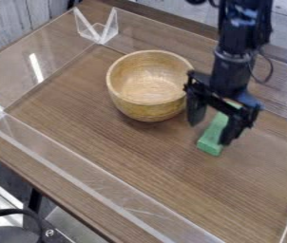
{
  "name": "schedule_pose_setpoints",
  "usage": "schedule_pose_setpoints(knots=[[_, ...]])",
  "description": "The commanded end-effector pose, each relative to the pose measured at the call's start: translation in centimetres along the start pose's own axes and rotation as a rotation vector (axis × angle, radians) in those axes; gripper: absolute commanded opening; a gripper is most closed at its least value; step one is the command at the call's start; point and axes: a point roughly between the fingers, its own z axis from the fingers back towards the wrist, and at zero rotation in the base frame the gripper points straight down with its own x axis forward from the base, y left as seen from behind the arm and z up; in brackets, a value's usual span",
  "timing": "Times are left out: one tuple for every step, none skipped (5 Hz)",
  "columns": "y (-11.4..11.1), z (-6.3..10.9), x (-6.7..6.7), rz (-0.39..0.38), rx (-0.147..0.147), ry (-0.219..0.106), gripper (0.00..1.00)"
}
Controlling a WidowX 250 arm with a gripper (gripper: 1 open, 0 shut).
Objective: Put the green block in the brown bowl
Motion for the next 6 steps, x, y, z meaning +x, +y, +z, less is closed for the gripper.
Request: schedule_pose_setpoints(knots=[[-0.3,0.4,1.4,-0.014,0.004,-0.043,1.0],[-0.2,-0.4,2.3,-0.019,0.007,-0.039,0.0],[-0.2,-0.6,2.6,-0.021,0.009,-0.037,0.0],[-0.3,-0.5,2.7,-0.023,0.007,-0.038,1.0],[-0.2,-0.7,2.8,-0.021,0.005,-0.041,0.0],[-0.1,-0.8,2.9,-0.021,0.001,-0.043,0.0]])
